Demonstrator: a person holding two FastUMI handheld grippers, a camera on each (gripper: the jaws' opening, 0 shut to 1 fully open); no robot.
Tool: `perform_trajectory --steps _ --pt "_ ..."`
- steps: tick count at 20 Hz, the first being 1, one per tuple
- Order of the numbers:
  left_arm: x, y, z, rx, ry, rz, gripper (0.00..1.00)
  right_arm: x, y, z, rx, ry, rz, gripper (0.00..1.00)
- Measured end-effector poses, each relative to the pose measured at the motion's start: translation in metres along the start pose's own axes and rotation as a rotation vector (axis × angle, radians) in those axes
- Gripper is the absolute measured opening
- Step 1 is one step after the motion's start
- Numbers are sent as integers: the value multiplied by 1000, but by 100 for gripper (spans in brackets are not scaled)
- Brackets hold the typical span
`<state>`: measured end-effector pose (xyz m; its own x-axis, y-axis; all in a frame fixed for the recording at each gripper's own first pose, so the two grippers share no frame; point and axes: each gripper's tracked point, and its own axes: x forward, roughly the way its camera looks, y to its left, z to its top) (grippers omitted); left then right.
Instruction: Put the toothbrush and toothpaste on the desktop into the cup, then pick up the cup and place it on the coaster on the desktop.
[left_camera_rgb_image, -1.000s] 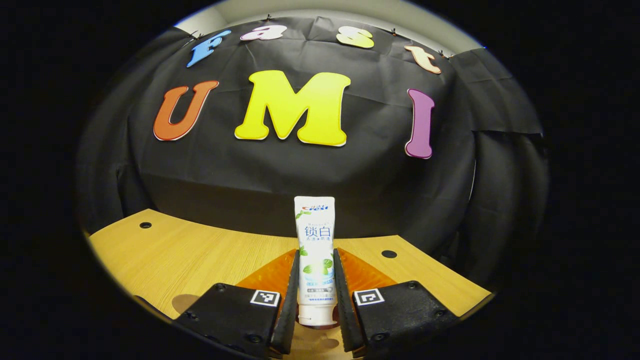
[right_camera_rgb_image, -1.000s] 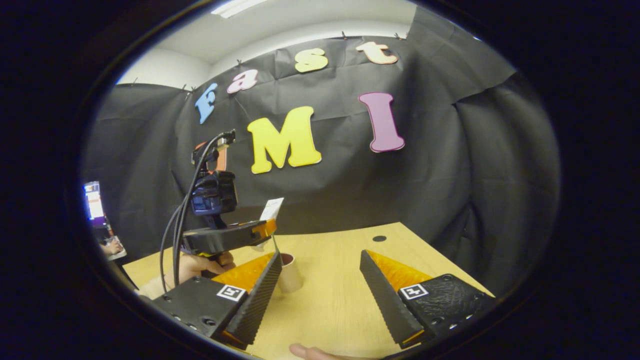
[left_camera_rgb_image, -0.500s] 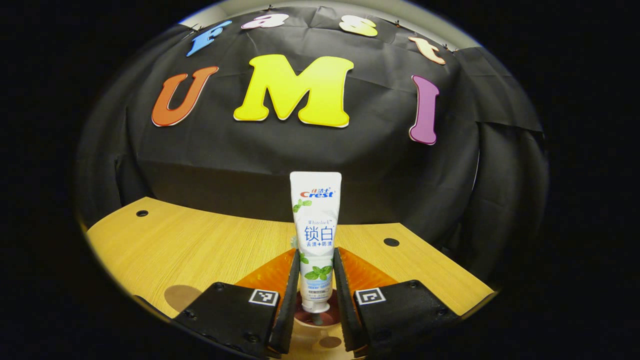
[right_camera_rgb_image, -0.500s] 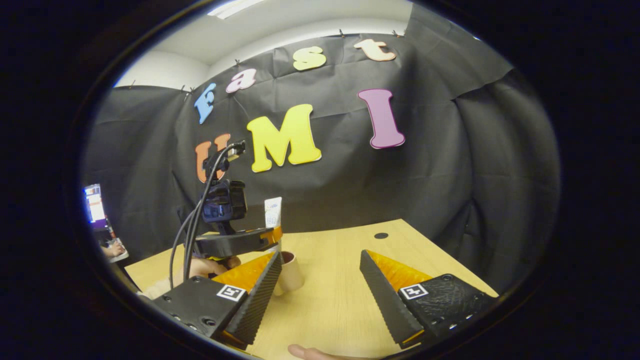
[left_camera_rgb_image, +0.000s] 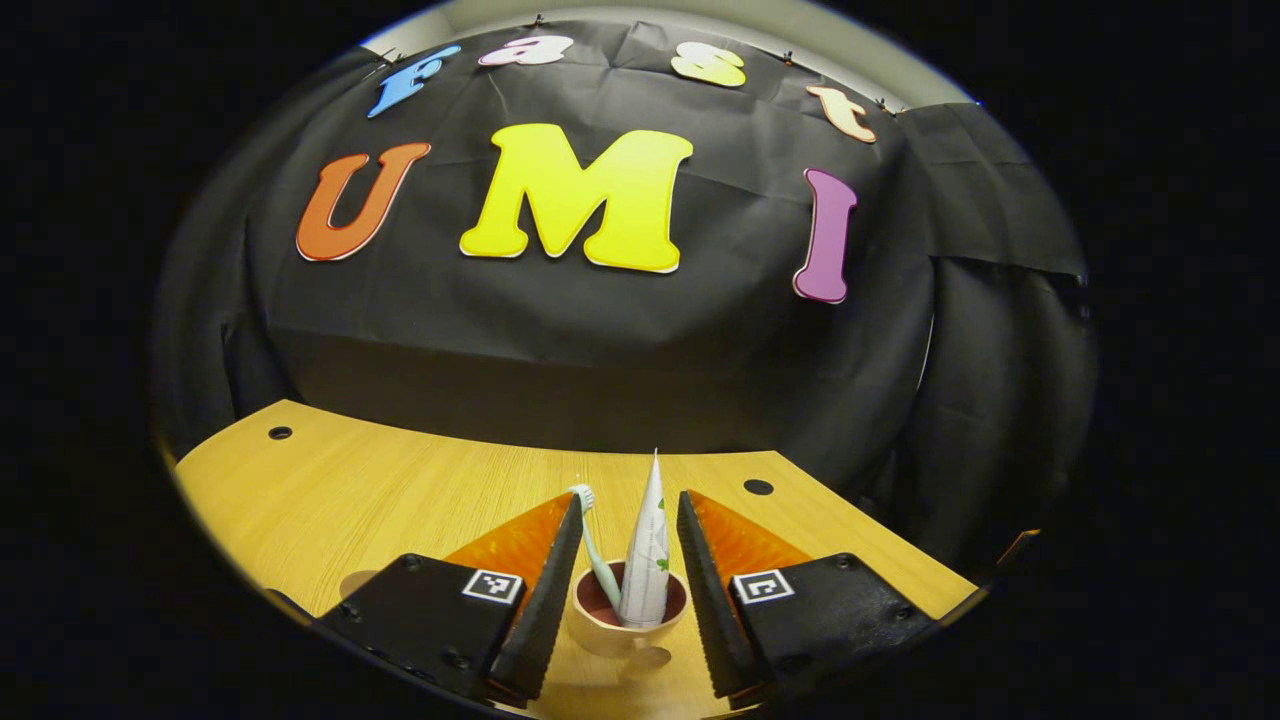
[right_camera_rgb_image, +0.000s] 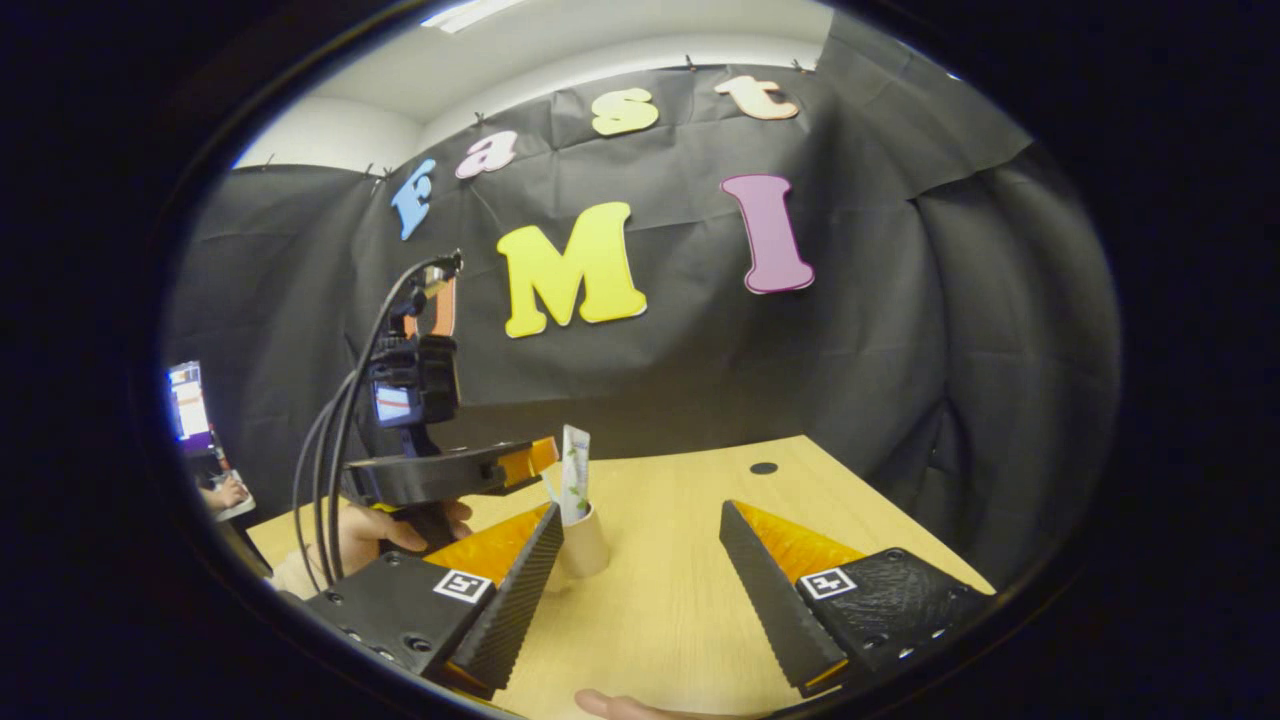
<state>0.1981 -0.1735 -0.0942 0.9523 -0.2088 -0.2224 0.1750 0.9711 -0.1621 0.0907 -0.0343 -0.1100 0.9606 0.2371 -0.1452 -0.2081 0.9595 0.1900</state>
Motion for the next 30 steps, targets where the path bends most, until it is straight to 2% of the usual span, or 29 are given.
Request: perform_trajectory --steps 3,5,6,11,15,17,20,25,28,30 --pt "-30 2 10 27 -32 4 85 1 11 -4 -19 16 4 96" --pt "-49 4 15 44 -45 1 89 4 17 -9 -27 33 -1 96" --pt "-59 11 18 69 -58 18 100 5 22 -12 -25 45 4 96" --pt "-106 33 23 74 -78 29 98 20 42 -26 -54 104 -7 96" --pt "-135 65 30 107 -111 94 98 34 55 -25 -127 124 -54 96" --pt "-147 71 34 100 -131 80 98 45 69 -23 -141 135 -47 96" --pt "-157 81 45 130 -166 100 98 62 80 -22 -181 167 -46 96" --pt "-164 76 49 111 -175 72 98 106 87 -31 -259 300 -65 95" --pt "-166 78 51 116 -178 70 98 128 87 -39 -250 384 -76 93" --pt "-166 77 54 107 -188 62 98 137 84 -49 -233 465 -93 98"
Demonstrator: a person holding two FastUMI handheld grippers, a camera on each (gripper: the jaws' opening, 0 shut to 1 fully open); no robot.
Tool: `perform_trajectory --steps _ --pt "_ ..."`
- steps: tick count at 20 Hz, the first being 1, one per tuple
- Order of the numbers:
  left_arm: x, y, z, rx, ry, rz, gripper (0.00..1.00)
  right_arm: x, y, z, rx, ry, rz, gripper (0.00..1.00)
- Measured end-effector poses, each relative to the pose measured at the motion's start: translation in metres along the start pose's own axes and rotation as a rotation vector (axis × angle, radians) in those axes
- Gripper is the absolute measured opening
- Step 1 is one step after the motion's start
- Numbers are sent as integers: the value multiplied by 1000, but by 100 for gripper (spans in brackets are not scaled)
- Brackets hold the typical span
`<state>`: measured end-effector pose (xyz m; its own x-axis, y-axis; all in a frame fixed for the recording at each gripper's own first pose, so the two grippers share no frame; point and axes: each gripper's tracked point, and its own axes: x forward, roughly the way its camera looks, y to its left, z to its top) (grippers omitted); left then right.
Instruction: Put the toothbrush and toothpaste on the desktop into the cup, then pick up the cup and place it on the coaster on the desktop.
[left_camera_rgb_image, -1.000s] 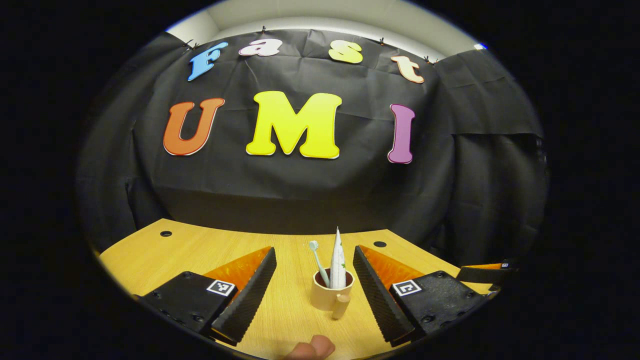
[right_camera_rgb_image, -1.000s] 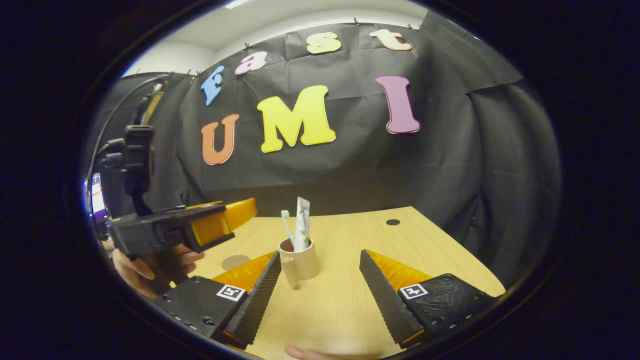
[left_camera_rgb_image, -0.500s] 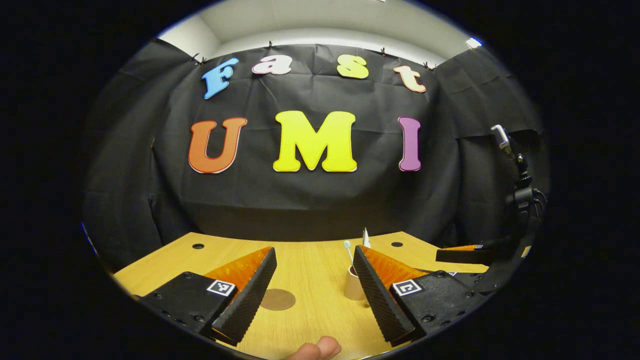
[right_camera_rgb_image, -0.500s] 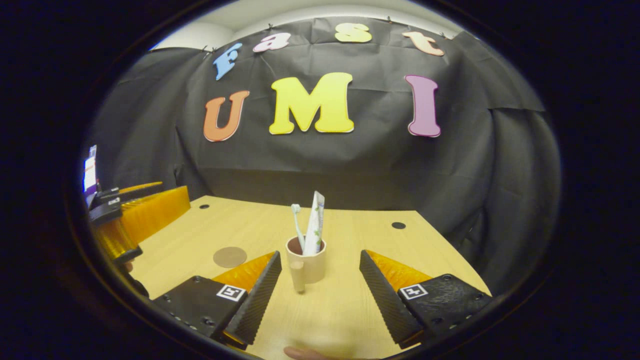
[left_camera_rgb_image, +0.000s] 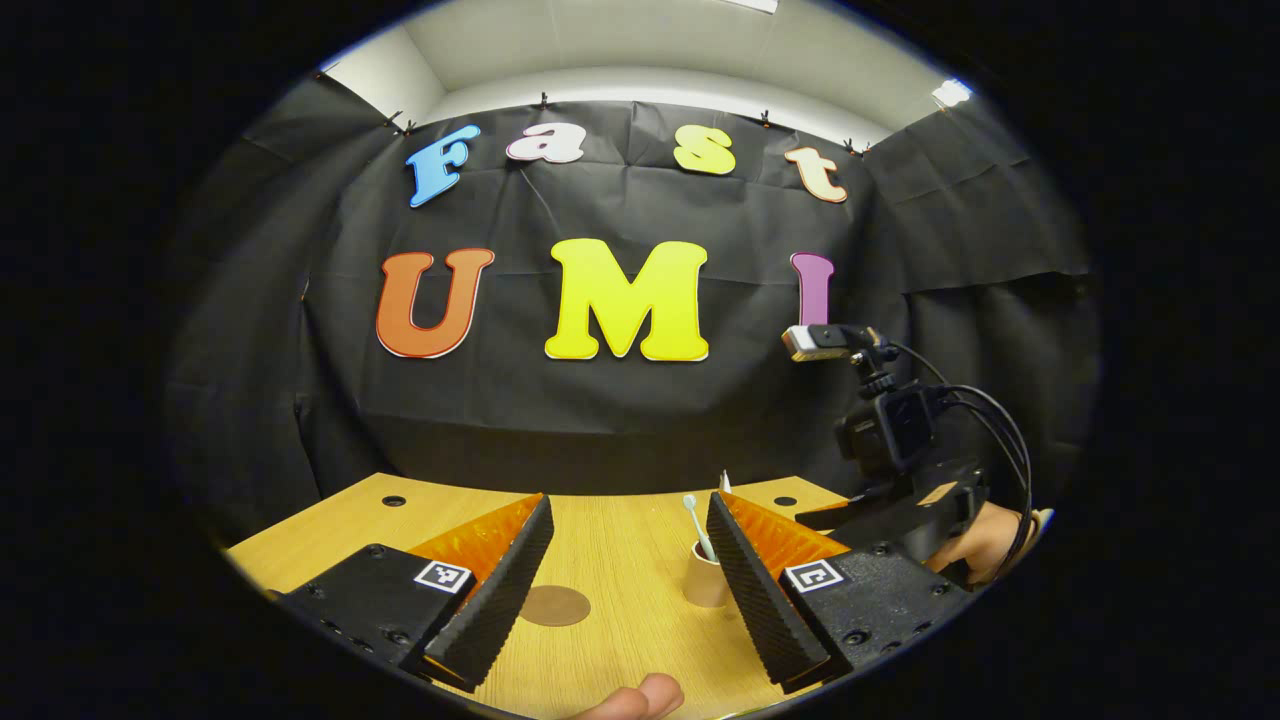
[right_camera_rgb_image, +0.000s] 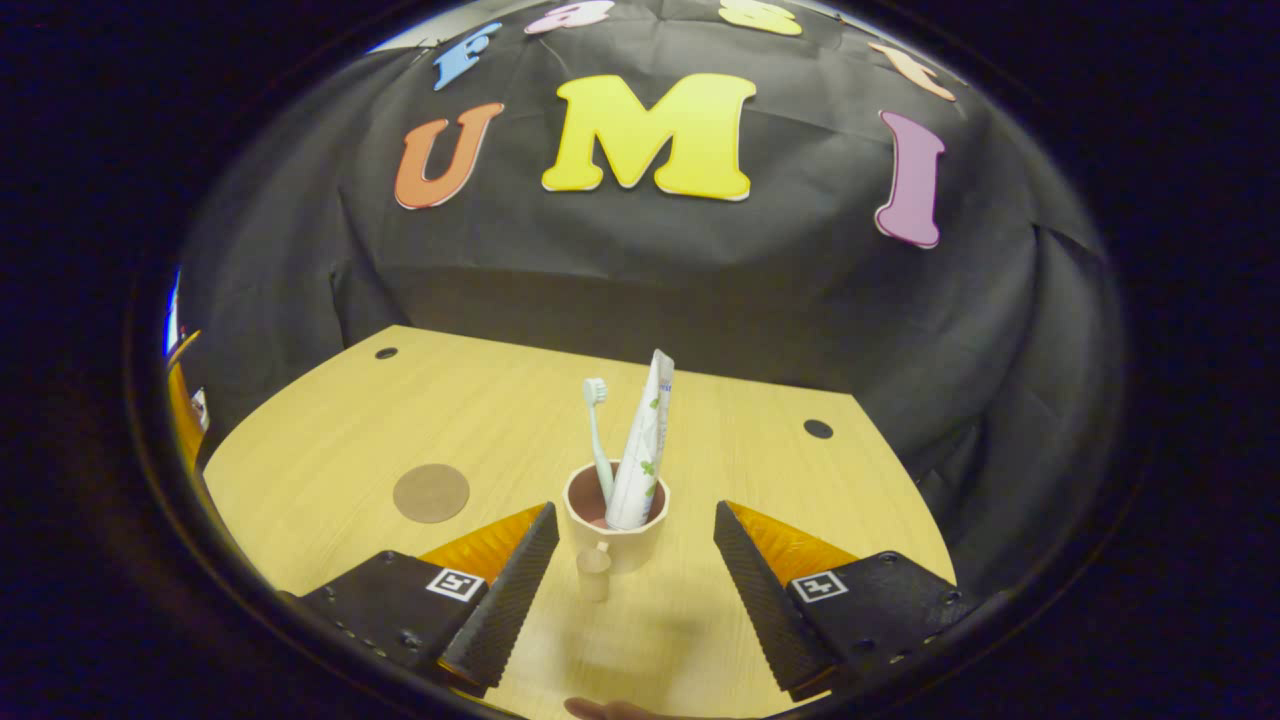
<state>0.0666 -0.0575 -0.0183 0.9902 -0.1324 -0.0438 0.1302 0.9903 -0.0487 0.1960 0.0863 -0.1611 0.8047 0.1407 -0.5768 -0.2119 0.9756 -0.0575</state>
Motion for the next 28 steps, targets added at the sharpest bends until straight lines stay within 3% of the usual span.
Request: perform_trajectory --steps 5,10,14,18,20,23,24,28 --pt "2 1 0 -10 1 -5 98 27 6 -6 4 167 13 95" --pt "3 -1 1 -19 -16 -30 98 44 26 -38 55 391 66 95" --pt "4 0 0 -16 -8 -28 100 64 21 -60 46 496 3 95" --pt "5 -3 -2 -17 -1 -38 98 72 26 -75 55 561 -9 92" --pt "5 -8 -4 -16 4 -51 98 72 25 -81 67 590 -14 78" --pt "4 -12 -4 -3 9 -65 98 70 24 -83 135 598 1 47" --pt "4 -15 -4 -1 7 -72 98 69 22 -84 116 596 10 27" --pt "3 -16 -2 3 -3 -76 98 70 24 -80 115 577 34 22"
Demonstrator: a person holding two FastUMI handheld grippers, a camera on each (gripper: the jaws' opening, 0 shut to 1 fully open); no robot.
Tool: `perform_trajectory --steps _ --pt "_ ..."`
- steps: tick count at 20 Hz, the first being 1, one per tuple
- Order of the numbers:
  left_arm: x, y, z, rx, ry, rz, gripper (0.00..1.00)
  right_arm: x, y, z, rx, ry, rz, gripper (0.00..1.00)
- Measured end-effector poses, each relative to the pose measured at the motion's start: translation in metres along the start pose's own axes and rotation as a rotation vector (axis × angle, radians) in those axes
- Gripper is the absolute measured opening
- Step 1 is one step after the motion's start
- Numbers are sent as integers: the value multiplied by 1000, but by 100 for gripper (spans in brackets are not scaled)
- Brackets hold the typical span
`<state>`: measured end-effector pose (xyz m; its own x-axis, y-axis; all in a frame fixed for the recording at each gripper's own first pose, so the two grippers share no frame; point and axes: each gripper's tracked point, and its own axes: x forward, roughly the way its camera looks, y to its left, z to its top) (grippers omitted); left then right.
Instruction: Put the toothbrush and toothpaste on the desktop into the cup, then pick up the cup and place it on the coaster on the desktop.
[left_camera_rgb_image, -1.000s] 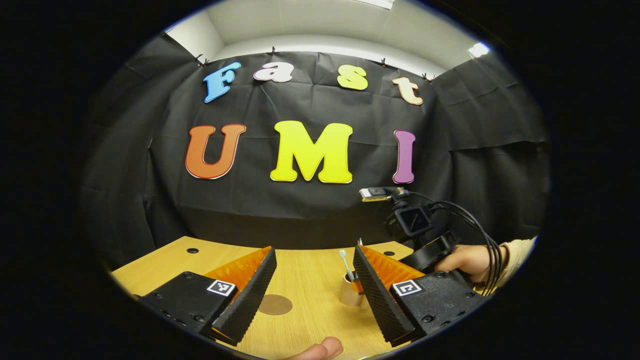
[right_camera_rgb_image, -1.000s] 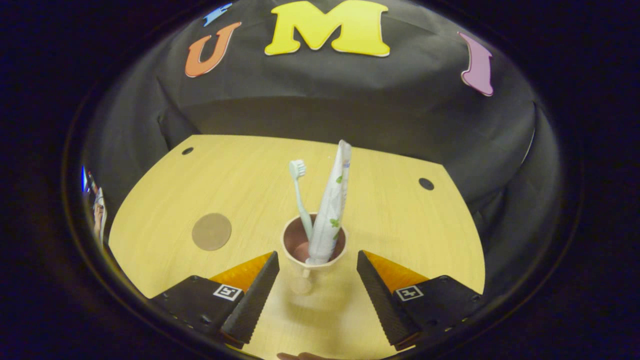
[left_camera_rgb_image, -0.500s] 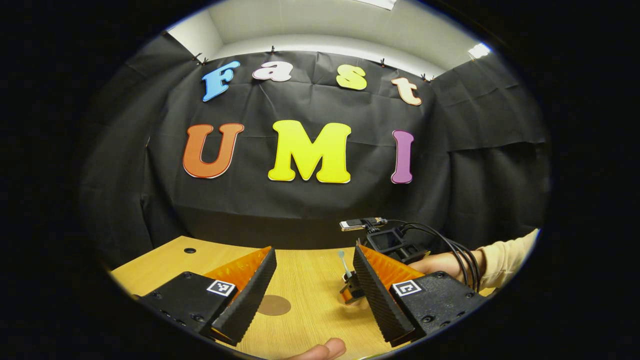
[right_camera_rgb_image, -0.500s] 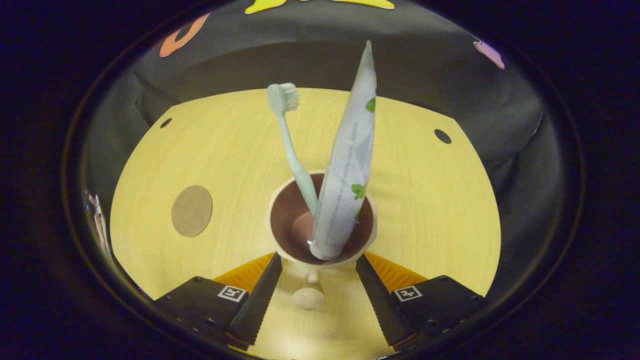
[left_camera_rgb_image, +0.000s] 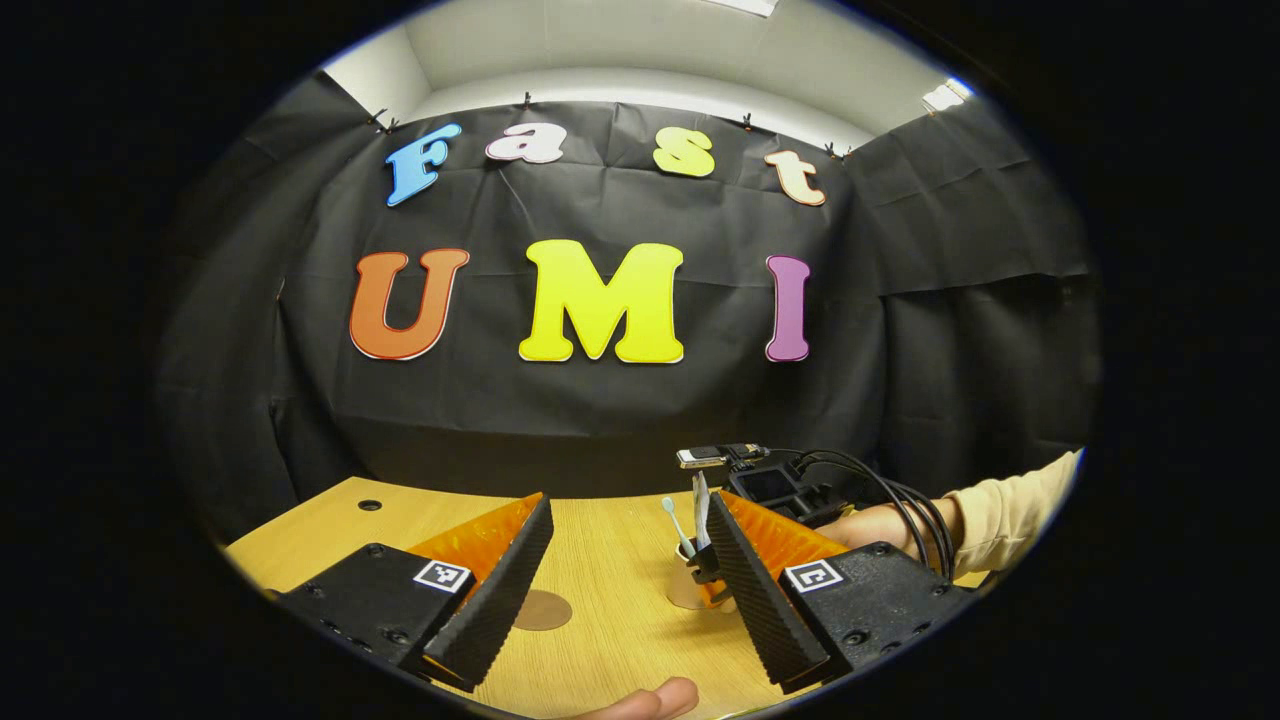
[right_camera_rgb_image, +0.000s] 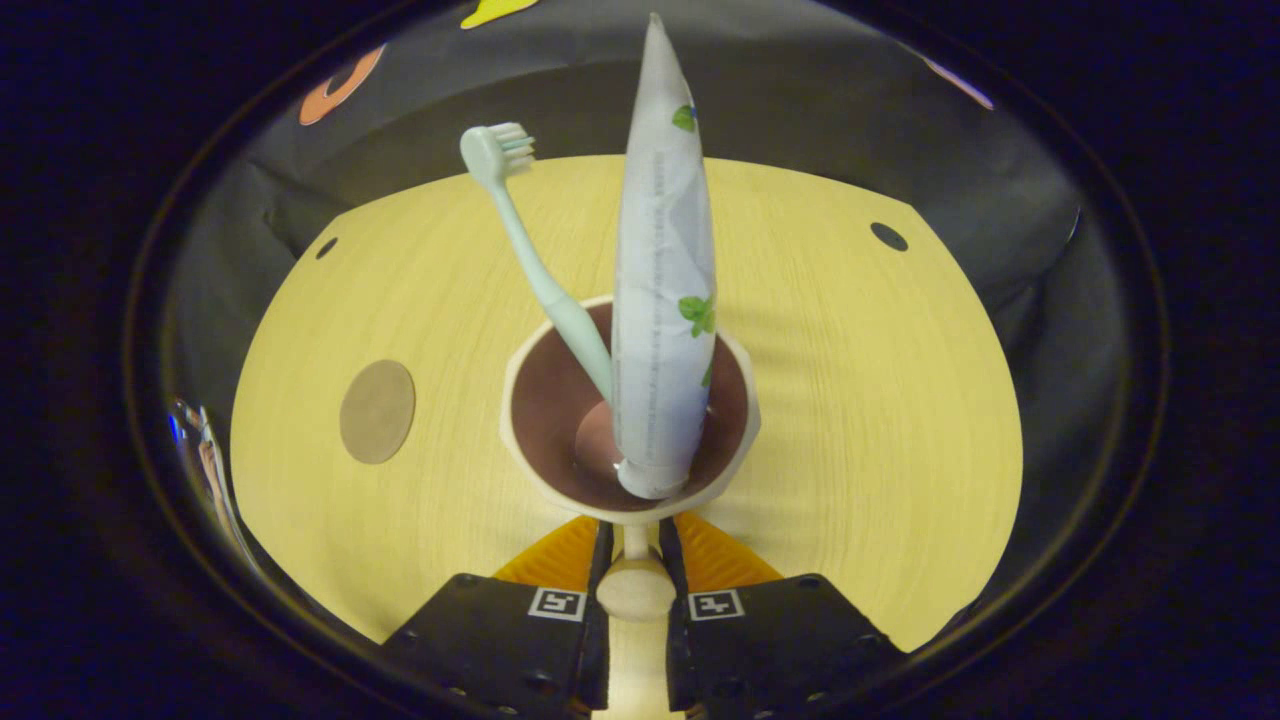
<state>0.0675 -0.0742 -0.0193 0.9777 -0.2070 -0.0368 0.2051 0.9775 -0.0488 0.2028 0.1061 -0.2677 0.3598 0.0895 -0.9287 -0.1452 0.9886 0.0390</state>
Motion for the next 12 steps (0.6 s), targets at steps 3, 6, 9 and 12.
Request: perform_trajectory --steps 3,6,9,12 --pt "0 -4 1 -8 1 -10 98 4 -2 6 -23 -71 -16 22" --pt "-5 -5 3 -20 -1 -22 98 7 -4 8 -52 -99 -19 22" --pt "-11 6 10 -14 -16 -2 98 10 -6 8 -82 -104 7 22" --pt "-19 23 17 20 -42 34 98 6 -7 10 -129 -94 41 22"
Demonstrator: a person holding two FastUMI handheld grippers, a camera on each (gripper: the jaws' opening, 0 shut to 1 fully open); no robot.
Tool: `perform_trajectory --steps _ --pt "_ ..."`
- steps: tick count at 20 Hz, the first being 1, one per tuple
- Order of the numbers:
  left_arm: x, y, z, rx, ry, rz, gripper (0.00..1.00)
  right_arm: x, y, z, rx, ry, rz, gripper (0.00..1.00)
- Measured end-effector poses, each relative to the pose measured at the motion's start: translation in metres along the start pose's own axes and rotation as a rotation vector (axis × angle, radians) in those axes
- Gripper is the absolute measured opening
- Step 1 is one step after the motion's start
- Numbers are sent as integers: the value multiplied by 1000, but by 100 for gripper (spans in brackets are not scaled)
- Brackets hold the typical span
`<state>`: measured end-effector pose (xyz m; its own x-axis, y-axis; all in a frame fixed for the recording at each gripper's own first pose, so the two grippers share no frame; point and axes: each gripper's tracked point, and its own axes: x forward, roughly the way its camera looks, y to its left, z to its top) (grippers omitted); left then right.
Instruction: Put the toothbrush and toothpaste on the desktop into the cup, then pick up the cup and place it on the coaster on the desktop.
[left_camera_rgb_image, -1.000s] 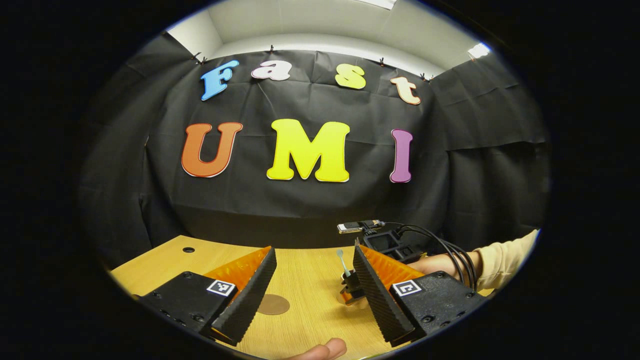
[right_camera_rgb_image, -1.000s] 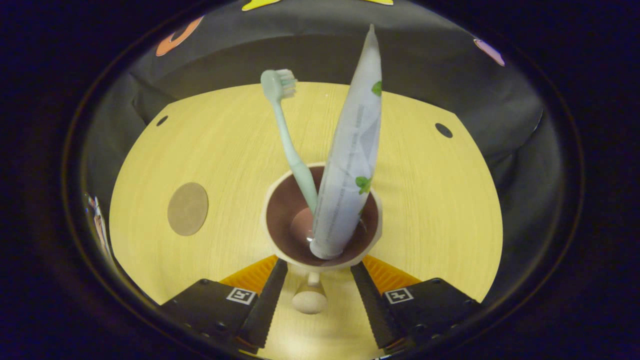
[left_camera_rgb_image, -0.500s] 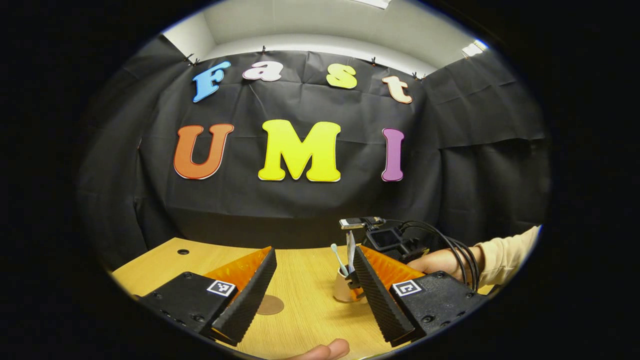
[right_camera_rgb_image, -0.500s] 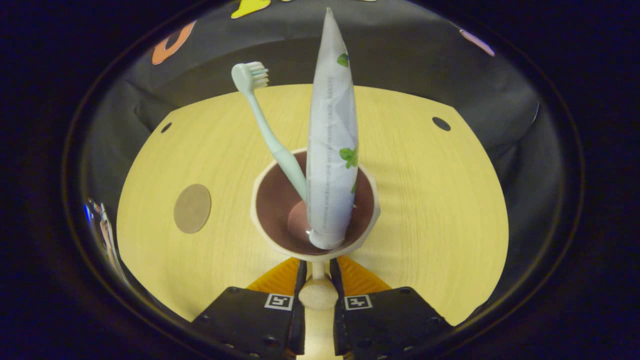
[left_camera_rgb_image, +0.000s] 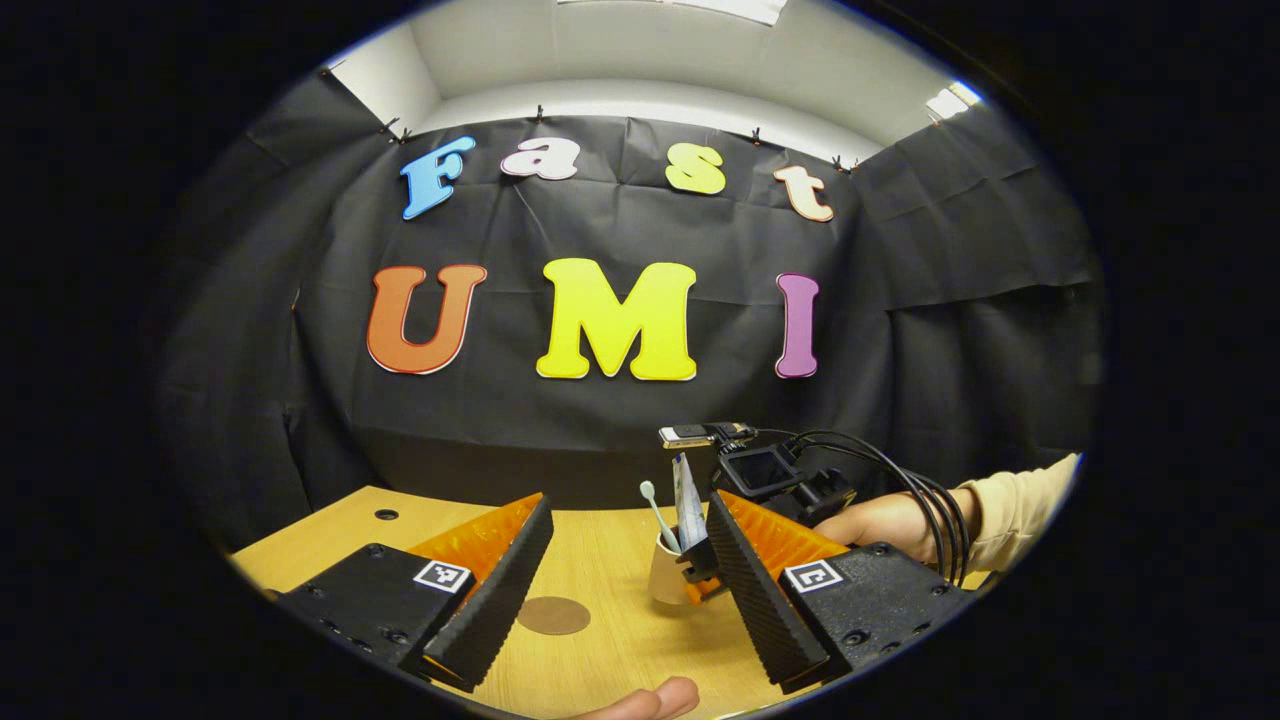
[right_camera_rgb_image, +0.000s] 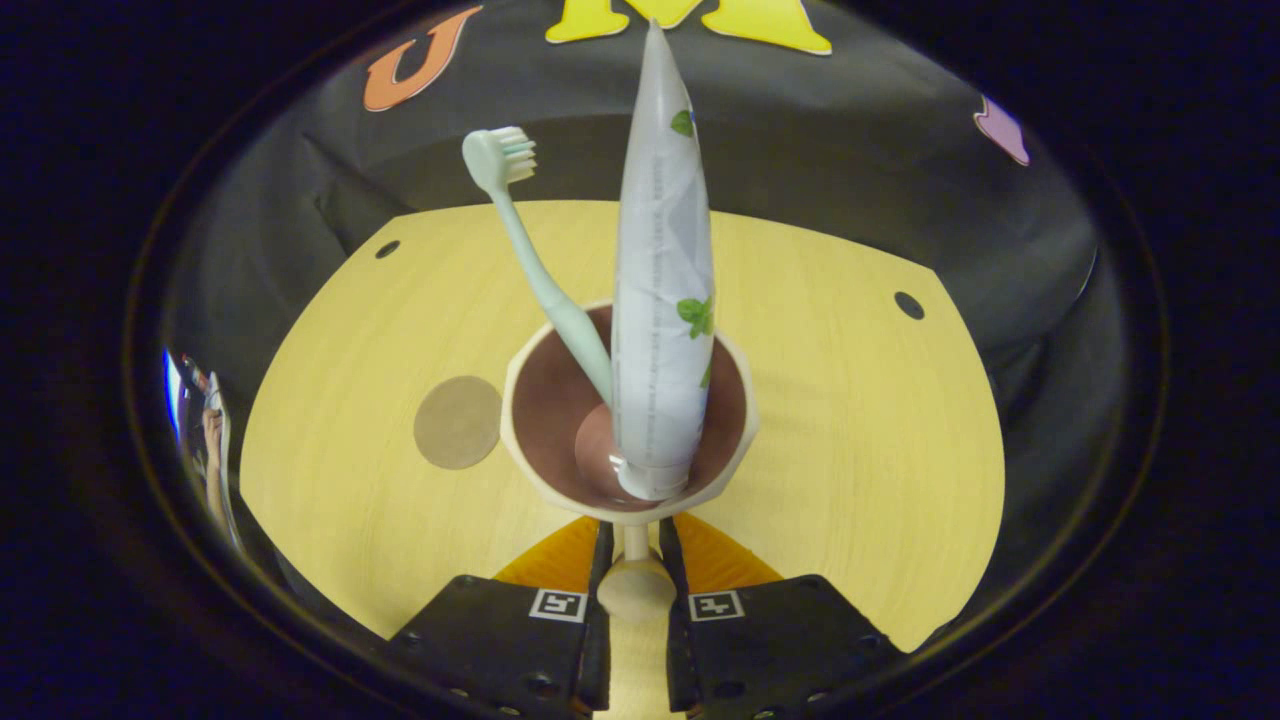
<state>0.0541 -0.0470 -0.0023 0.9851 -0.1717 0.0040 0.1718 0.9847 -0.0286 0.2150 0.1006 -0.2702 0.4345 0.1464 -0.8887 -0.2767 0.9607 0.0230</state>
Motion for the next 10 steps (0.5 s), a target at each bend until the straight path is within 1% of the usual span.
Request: perform_trajectory --steps 2,4,6,8,10 --pt "-4 6 3 21 -8 0 98 -2 -4 3 -20 6 11 22" --pt "-9 11 4 26 -9 3 98 -6 -7 8 -44 1 14 22" --pt "-16 21 7 28 -18 8 98 -3 -6 5 -67 -1 32 22" --pt "-22 26 13 19 -35 -7 98 -1 -5 5 -105 9 40 22" --pt "-24 43 12 35 -37 22 97 0 -5 8 -136 16 53 22"
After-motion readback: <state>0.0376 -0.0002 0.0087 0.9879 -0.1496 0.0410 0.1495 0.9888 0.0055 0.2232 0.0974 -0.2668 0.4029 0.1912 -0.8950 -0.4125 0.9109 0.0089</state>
